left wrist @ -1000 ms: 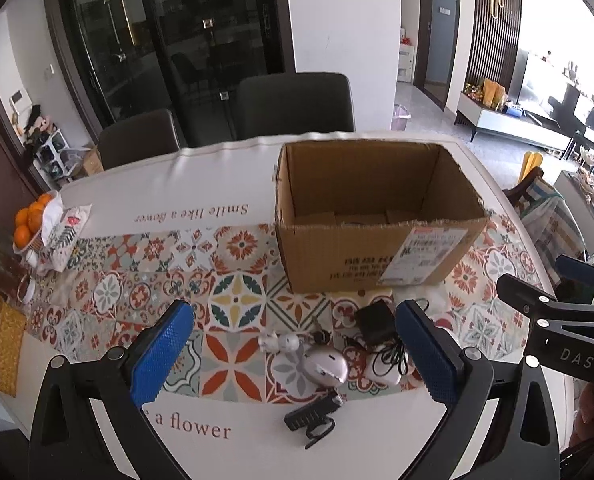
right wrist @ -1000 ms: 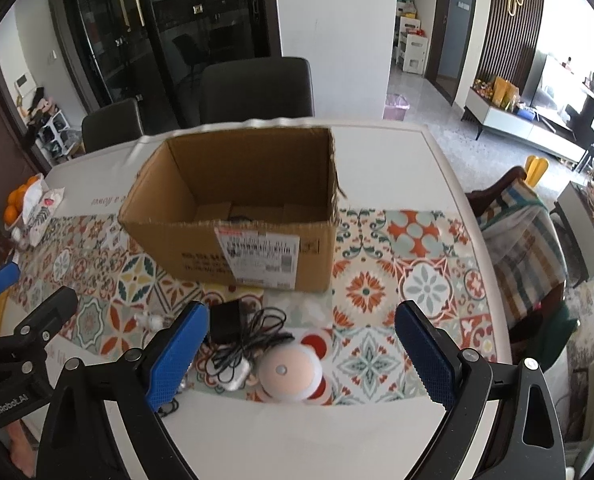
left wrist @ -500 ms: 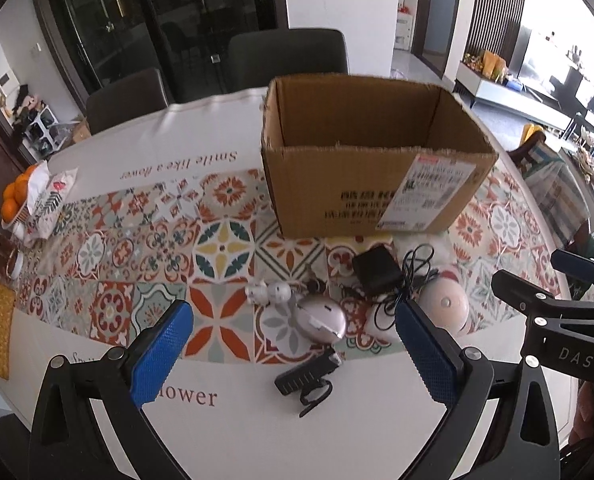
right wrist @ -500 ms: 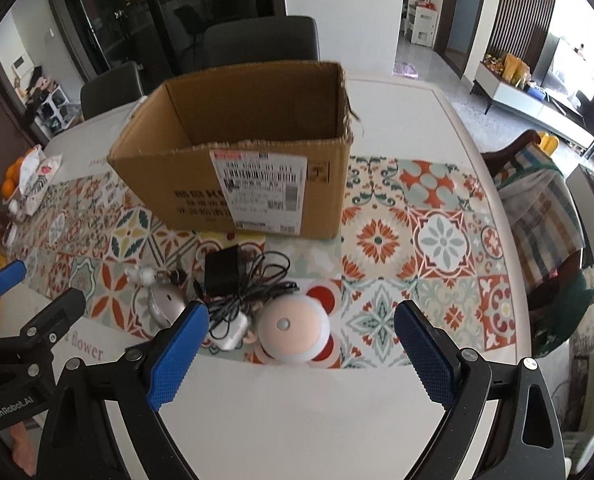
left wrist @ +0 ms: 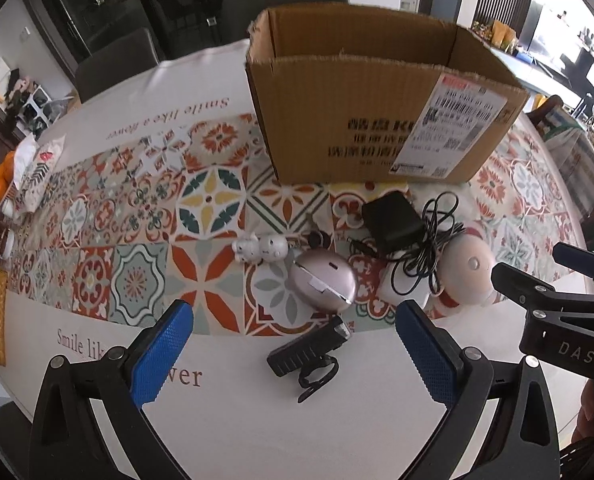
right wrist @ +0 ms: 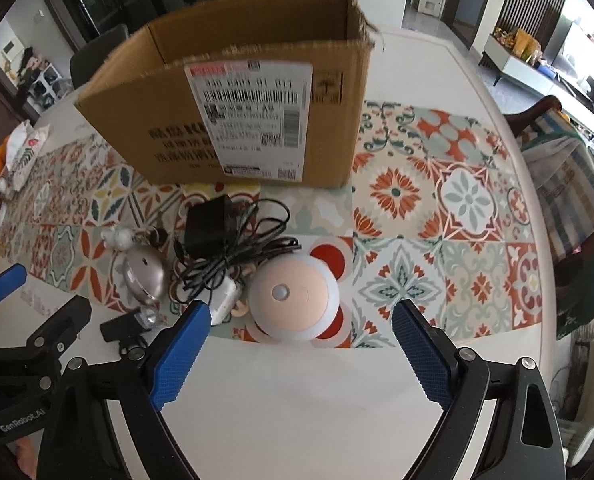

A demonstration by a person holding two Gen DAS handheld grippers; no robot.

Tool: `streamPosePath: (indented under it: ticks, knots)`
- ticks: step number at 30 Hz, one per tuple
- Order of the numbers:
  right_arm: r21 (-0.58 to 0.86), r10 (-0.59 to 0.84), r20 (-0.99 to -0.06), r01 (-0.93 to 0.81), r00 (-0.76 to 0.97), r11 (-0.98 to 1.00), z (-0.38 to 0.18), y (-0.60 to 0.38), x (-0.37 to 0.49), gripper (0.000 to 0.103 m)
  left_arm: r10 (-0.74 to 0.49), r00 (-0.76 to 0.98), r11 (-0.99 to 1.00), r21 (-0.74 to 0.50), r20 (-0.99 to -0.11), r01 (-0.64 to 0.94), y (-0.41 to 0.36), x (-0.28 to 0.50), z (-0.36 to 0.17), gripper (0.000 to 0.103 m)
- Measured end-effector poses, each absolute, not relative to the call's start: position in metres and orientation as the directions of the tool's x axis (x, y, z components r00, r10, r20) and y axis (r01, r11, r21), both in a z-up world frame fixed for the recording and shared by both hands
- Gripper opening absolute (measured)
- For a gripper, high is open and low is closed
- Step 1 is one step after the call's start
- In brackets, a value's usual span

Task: Organize rigid objects
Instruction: 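Grasp the peach round lamp with the right tool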

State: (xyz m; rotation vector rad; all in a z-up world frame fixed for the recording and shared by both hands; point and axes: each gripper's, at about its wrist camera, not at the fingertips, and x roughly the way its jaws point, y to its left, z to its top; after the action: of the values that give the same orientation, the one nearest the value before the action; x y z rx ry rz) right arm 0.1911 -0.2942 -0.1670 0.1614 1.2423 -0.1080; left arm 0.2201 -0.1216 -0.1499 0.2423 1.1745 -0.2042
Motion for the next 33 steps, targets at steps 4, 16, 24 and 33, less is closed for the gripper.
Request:
streamPosePath:
  ticks: [4, 16, 24, 33]
  knots:
    - [0.069, 0.017, -0.957, 0.171, 0.29, 0.983, -0.181, -0.295, 0.195, 0.093, -0.023, 0.351, 0.955, 0.083, -0.936, 0.285, -0.123, 0.222, -0.16, 0.103]
    - [0.073, 0.028, -0.973, 0.191, 0.228, 0.979, -0.214, -0.3, 0.215, 0.092, 0.007, 0.302, 0.953, 0.098, -0.953, 0.288, -0.128, 0.229, -0.188, 0.103]
    - [0.067, 0.029, -0.981, 0.195, 0.193, 0.978, -0.231, -0.297, 0.225, 0.09, 0.013, 0.296, 0.955, 0.099, -0.955, 0.278, -0.126, 0.234, -0.194, 0.103]
    - [0.062, 0.029, -0.985, 0.195, 0.171, 0.979, -0.243, -0.291, 0.233, 0.09, 0.017, 0.286, 0.957, 0.099, -0.958, 0.273, -0.125, 0.236, -0.199, 0.103]
